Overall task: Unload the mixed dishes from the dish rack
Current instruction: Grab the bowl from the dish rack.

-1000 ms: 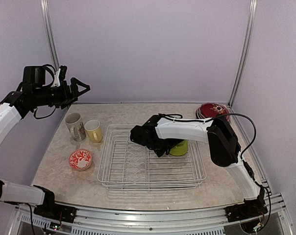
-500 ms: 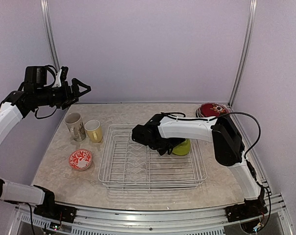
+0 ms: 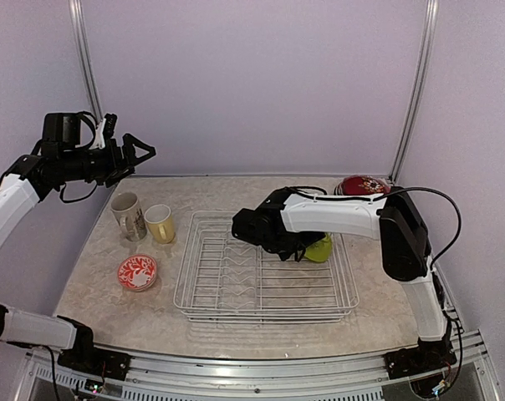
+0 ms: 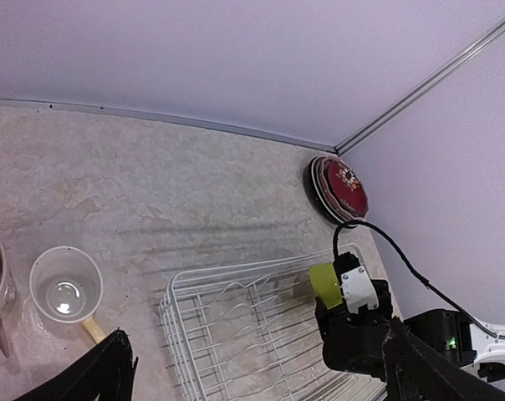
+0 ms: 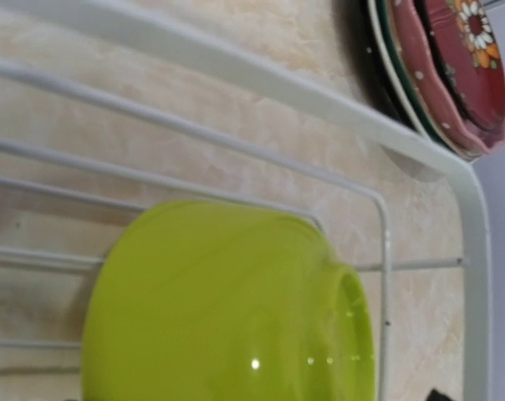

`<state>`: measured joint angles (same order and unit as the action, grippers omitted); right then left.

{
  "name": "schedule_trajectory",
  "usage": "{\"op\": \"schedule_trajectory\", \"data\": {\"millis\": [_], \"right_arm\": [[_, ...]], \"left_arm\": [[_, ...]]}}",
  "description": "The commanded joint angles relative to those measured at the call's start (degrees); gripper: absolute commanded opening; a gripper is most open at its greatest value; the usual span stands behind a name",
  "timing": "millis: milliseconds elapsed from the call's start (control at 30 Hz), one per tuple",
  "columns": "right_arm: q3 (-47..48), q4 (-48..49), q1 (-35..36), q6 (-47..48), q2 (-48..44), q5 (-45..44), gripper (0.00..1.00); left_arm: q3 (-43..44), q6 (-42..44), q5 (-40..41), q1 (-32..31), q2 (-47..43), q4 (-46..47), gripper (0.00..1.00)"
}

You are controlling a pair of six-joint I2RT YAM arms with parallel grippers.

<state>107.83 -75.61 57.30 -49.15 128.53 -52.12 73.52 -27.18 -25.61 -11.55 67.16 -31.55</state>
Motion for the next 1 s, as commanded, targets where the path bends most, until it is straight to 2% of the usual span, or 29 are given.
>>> {"op": "schedule_trajectory", "data": {"millis": [0,167,367,633,767,900,967], "right_arm": [[-1.3,-4.1,-0.3,-1.5,-3.8,-2.7,0.86],[-2.0,-3.9,-0.3,-1.4,-5.1,-2.9,0.82],[-2.9,-3.8,-0.4,-2.0,-5.4,-2.6,0.65],[-4.4,-3.3,-0.5,-2.3,-6.2,-3.0,0.62],[-5.2,-2.2,-0.6,-1.1,-6.7,-3.7,0.50],[-7.3,3.1,-0.6,4.8,-7.0,-4.7,0.39],[-7.6,4.9,-0.7,7.6,-6.7,-4.8,0.38]], "left_arm": [[-0.3,-0.6,-1.0,0.4,0.4,0.1,0.99],[-0.3,-0.7,-1.3,0.4,0.6,0.1,0.99],[-0.3,-0.7,-1.4,0.4,0.6,0.1,0.99],[-0.2,-0.9,-1.8,0.4,0.7,0.0,0.99],[-0.2,-0.9,-1.9,0.5,0.8,0.0,0.99],[-0.2,-1.0,-2.0,0.4,0.9,0.0,0.99],[-0.2,-1.0,-2.2,0.4,0.9,0.0,0.99]]}}
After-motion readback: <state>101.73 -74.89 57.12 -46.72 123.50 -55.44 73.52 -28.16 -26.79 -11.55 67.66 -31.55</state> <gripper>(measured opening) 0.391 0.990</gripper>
